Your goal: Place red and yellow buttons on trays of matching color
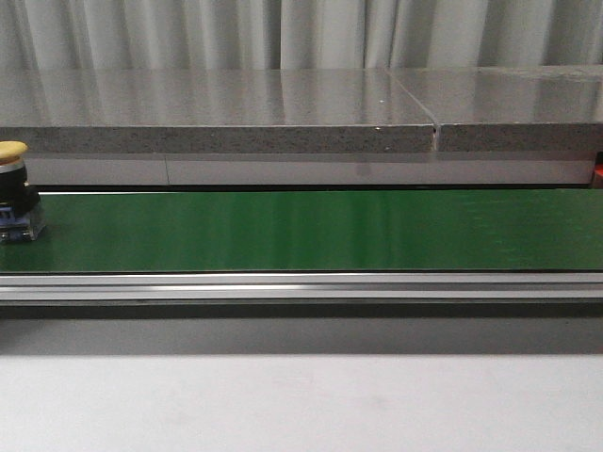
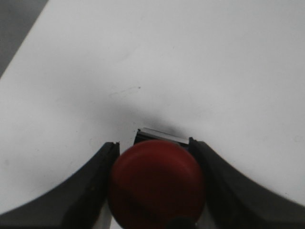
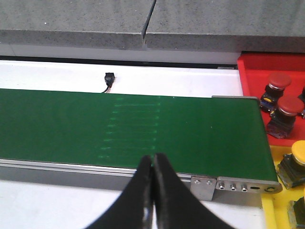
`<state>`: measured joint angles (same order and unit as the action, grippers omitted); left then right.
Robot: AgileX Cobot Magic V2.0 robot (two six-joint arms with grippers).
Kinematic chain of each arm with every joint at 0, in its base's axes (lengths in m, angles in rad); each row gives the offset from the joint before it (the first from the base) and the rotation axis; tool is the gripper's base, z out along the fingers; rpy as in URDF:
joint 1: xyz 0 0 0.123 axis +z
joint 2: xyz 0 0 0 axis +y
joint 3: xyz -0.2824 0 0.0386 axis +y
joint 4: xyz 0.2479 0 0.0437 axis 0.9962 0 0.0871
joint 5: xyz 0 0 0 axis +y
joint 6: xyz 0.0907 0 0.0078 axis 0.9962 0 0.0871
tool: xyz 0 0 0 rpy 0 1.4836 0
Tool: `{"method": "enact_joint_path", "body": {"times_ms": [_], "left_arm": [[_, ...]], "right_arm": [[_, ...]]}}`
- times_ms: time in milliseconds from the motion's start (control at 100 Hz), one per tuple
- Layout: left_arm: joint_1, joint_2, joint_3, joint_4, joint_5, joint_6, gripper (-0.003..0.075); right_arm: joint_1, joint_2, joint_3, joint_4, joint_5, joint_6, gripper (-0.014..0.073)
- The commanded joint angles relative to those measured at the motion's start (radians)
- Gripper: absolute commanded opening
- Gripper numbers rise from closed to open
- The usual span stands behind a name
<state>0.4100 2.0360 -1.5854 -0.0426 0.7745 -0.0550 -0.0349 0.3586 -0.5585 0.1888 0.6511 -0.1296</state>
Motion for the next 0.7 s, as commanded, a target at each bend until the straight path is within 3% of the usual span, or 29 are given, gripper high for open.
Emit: {"method": "enact_joint_path", "body": {"times_ms": [0, 690], "left_arm": [[-0.003, -0.121, -0.003, -0.007, -0.017, -0.01, 0.026], [-0.096, -0.612, 0.423, 0.025, -0.106, 0.017, 0.026]], "right_arm": [[0.0, 0.005, -0.023, -0.001, -0.069, -0.011, -0.0067], [0.0, 0.005, -0.023, -0.001, -0.069, -0.011, -0.0067]]}}
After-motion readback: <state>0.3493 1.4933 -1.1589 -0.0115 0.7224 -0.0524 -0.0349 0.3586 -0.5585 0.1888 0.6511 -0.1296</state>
